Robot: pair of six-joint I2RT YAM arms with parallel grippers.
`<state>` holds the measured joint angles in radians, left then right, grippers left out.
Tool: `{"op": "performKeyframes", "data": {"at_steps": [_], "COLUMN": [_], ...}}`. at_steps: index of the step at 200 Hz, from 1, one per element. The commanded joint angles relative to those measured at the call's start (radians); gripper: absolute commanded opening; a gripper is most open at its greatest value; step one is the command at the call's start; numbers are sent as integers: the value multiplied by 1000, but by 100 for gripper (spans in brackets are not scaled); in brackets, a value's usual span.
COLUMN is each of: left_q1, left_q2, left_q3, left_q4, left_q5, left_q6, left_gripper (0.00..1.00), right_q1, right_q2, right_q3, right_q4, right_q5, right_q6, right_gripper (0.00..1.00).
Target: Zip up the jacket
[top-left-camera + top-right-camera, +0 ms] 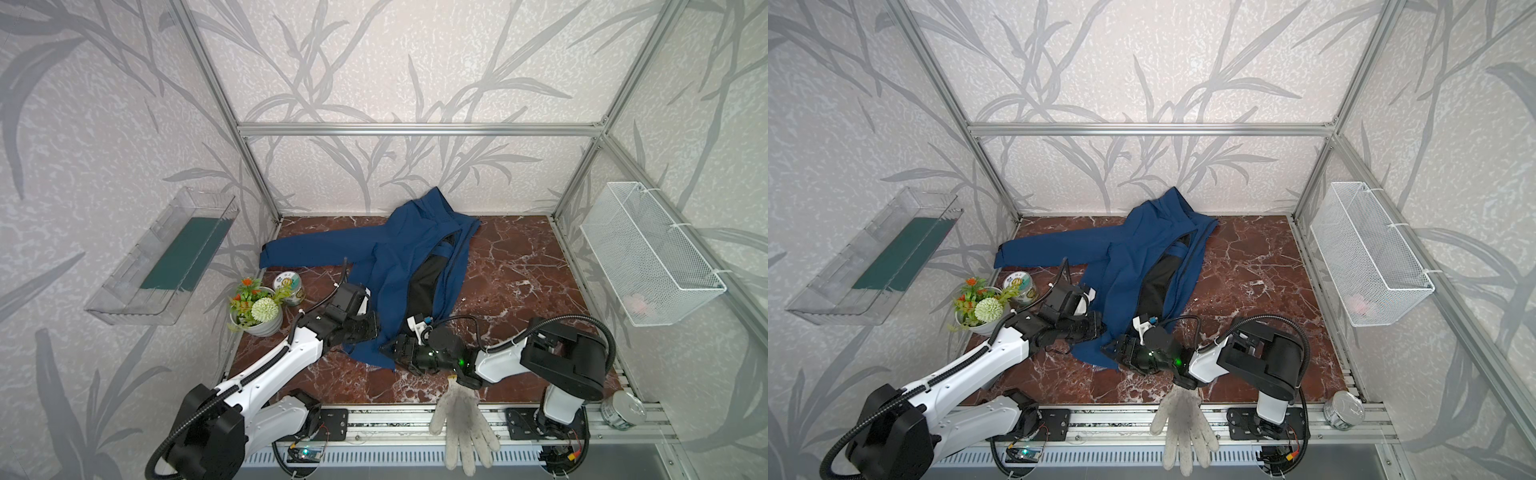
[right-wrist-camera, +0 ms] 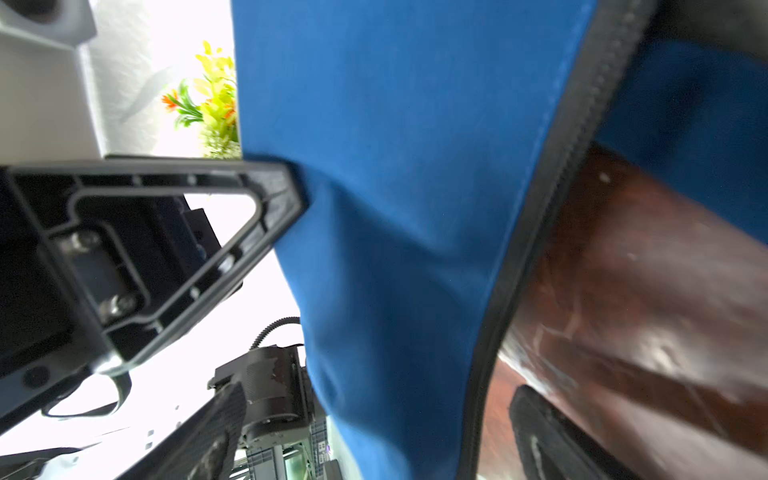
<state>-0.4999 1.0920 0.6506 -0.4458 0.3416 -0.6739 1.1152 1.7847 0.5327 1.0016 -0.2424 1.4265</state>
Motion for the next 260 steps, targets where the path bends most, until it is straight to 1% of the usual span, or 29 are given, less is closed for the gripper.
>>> {"op": "performKeyframes", "data": {"at_steps": [1,23,52,60,91,144,182,186,201,226,260], "left_q1": [12,26,44,49,73,109,139,139,140,141,144], "left_q2": [-32,-43,-48,-48,-55,-44,-37,-37,-34,-30,-36], "left_q3": [39,44,44,43,30,21,18,19,21,17,9], "left_q4": [-46,-42,-40,-43,-44,-47,-38,-38,-37,-37,-41], "left_q5": [48,64,91,95,104,121,136,138,143,145,146], "left_q6": [-14,-26,-32,-32,-30,-12,-4,-4,-3,-1,-1], "left_gripper": [0,0,0,0,0,0,0,0,0,0,0], "right_q1": [12,11,12,12,12,12,18,17,18,17,18], "right_q2": [43,86,157,162,100,-5,-73,-105,-136,-159,-129], "right_q3": [-21,-35,-1,8,0,-64,-95,-96,-97,-92,-105], "right_q4": [181,299,401,404,401,340,246,237,197,158,235], "right_q5": [35,63,45,39,44,73,95,99,107,103,114], "right_q6": [21,34,65,70,20,-11,-43,-48,-63,-80,-68], "right_gripper": [99,99,99,99,99,100,94,93,89,77,59]}}
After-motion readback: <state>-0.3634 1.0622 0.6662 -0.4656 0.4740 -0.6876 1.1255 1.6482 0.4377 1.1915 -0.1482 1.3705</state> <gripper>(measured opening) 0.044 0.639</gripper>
